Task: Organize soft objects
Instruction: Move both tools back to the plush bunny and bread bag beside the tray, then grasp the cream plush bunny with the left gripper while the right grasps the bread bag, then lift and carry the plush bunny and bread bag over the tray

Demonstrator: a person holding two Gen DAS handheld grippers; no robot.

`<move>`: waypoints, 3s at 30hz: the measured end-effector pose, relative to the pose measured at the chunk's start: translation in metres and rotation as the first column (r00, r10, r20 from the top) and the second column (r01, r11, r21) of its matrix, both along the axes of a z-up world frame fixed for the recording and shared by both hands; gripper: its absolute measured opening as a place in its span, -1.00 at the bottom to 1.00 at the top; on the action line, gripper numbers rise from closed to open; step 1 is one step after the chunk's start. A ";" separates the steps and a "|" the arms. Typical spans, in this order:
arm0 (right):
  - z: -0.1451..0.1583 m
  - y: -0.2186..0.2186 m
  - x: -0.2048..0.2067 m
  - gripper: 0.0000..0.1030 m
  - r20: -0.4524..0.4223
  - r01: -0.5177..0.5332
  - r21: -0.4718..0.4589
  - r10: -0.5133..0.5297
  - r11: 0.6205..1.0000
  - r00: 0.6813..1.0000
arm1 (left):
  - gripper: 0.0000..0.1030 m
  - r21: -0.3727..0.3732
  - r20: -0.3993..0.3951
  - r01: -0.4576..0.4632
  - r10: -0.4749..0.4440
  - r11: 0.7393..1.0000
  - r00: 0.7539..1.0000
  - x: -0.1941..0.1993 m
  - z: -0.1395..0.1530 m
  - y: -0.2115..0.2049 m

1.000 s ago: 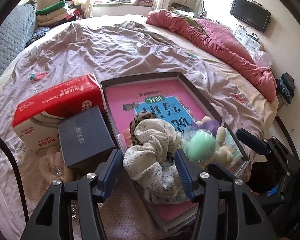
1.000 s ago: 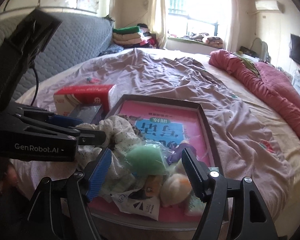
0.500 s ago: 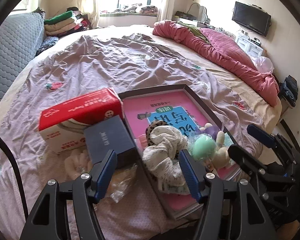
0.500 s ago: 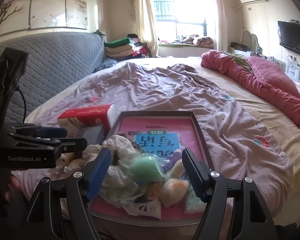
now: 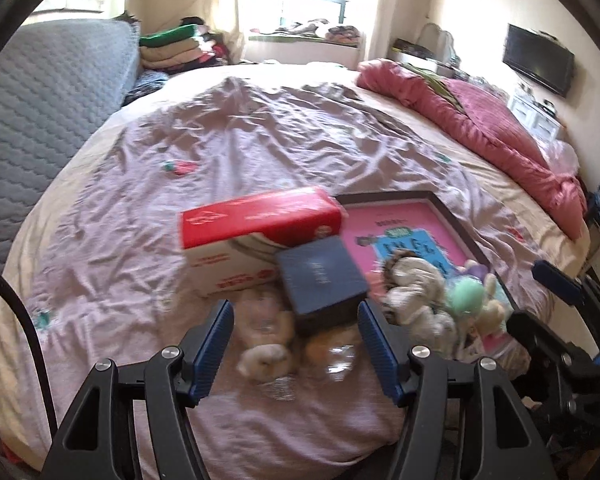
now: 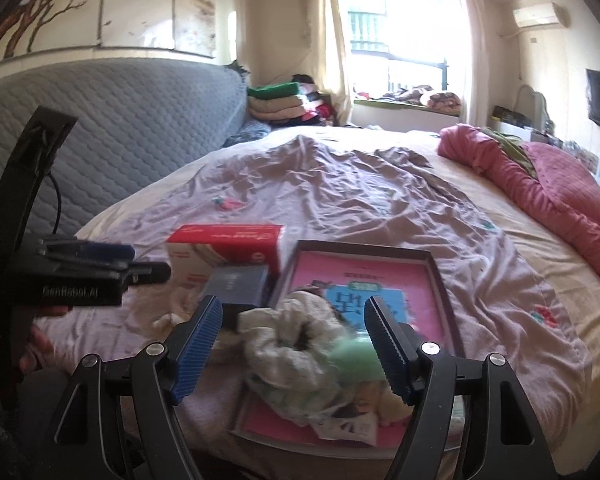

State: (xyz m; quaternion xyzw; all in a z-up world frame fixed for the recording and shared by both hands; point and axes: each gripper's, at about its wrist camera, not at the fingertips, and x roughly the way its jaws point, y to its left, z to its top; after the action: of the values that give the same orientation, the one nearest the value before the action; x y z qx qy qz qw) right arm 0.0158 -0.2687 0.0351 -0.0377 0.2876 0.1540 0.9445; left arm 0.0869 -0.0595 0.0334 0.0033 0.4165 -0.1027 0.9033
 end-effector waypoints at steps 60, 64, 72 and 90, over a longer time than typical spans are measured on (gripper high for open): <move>-0.144 0.146 0.073 0.20 -0.277 -0.395 -0.465 0.293 0.793 0.915 | -0.30 -0.196 -0.208 0.049 -0.090 0.979 0.974 0.050 -0.123 0.052; -0.132 0.135 0.068 0.19 -0.270 -0.388 -0.378 0.301 0.841 0.915 | -0.30 -0.203 -0.154 0.021 -0.053 0.979 0.987 0.039 -0.104 0.064; -0.081 0.115 0.050 0.19 -0.193 -0.340 -0.129 0.313 0.932 0.930 | -0.30 -0.166 -0.060 -0.008 -0.002 0.986 0.998 0.022 -0.070 0.071; 0.007 0.012 0.027 0.19 -0.029 -0.063 0.066 0.065 0.996 0.997 | -0.29 -0.136 0.060 0.162 -0.155 0.977 0.986 -0.031 -0.003 -0.011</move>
State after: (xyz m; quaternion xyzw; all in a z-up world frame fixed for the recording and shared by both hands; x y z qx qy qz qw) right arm 0.0432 -0.2566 0.0425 -0.0136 0.2956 0.1940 0.9353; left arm 0.0562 -0.0709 0.0306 -0.0246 0.3842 -0.2032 0.9003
